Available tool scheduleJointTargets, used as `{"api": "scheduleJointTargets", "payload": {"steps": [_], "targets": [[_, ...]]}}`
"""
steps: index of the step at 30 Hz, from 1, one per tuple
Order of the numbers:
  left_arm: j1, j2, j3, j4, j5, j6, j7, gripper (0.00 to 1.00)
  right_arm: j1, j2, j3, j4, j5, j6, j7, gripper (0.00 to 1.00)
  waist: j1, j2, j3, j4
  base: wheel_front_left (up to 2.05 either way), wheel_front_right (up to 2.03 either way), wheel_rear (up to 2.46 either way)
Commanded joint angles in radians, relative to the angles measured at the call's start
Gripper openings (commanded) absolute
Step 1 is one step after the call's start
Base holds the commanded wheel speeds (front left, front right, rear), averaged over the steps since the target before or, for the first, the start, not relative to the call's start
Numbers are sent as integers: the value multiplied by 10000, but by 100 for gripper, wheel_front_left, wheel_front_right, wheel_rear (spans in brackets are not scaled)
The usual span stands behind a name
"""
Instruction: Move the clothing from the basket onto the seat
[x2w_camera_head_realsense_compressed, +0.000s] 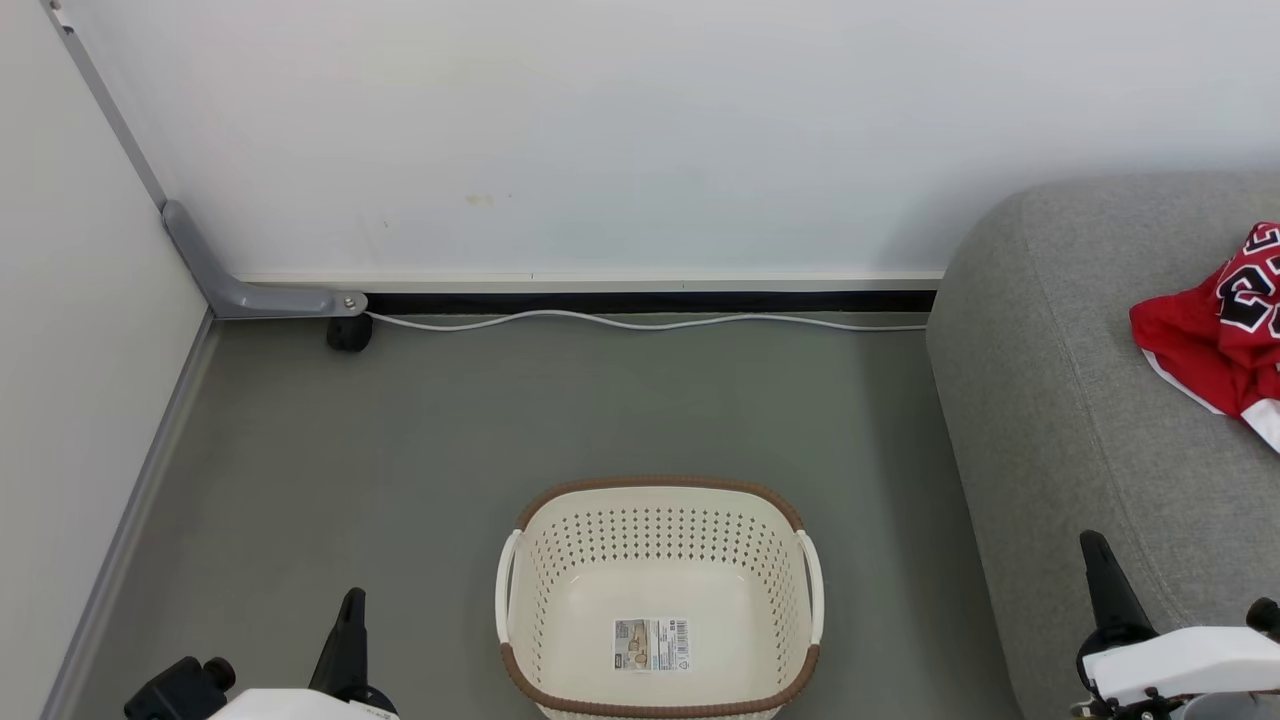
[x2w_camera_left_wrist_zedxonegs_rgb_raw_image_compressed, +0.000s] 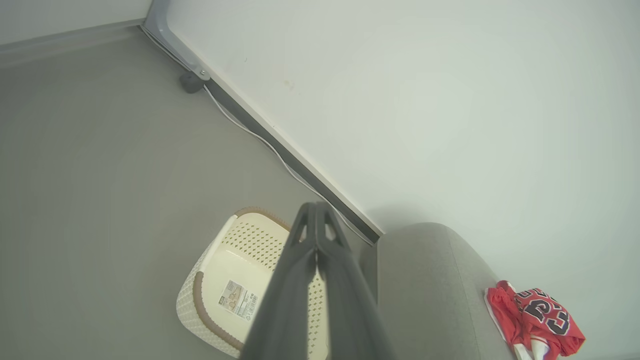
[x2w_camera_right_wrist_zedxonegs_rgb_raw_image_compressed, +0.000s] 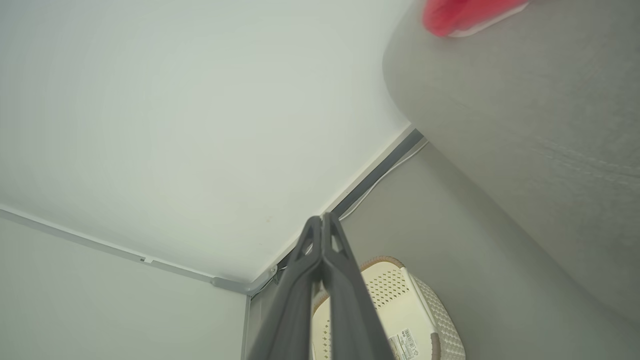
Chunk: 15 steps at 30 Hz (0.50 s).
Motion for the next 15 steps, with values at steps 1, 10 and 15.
{"api": "scheduleJointTargets", "payload": {"steps": [1,10,15], "targets": [[-603,107,259,-300,-246,-106,49,0,-415,-112,-7,-356,244,25,118,0,-1,0,1,-3,0,0,0],[-763,113,485,-330,-1396,-289,343,0,-440,7,-209,-483,1201,28,414,0,-1,0,12,-40,0,0,0],[-842,116,598,-344,-1965,-379,489,0,-452,65,-309,-546,1675,30,561,0,-1,0,18,-58,0,0,0]]}}
